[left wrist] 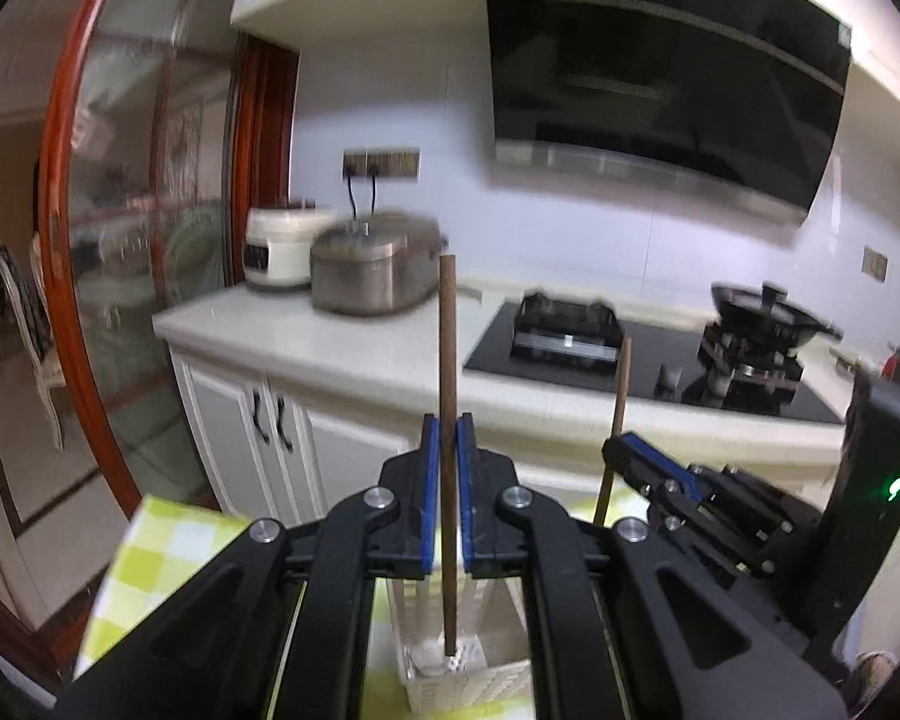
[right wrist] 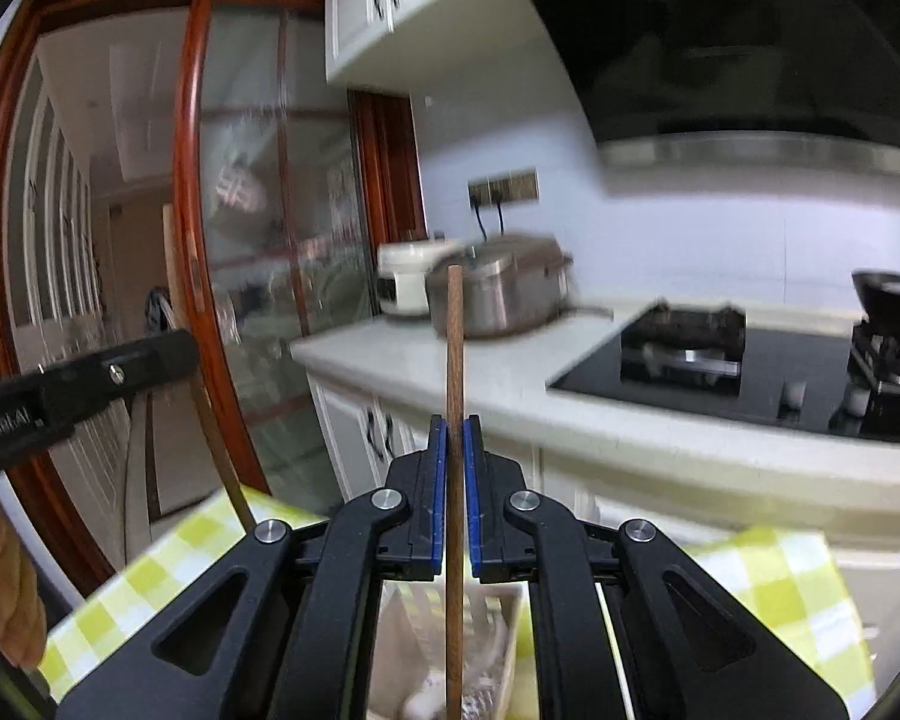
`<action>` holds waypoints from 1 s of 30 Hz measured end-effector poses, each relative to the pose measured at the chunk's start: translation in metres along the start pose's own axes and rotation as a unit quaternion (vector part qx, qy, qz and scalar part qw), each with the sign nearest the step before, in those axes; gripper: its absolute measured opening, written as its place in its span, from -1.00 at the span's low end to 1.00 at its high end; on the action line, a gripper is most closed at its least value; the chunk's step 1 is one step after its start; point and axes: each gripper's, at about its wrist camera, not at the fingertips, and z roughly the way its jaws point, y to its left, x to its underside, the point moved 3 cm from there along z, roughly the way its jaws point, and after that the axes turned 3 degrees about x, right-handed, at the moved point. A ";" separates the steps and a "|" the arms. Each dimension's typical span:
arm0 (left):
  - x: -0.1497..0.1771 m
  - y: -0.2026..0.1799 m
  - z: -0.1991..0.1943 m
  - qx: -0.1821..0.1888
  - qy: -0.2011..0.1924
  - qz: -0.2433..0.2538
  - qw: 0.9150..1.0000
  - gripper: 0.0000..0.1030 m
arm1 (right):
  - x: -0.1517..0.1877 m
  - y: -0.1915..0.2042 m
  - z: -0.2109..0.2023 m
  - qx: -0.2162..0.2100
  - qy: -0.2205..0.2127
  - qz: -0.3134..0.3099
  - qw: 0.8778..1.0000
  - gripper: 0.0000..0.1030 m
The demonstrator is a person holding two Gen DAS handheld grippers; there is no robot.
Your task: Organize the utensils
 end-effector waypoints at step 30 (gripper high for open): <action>0.206 0.041 -0.108 -0.086 0.095 -0.104 0.986 0.85 | 0.192 -0.005 -0.102 0.024 0.226 0.007 0.974 -0.13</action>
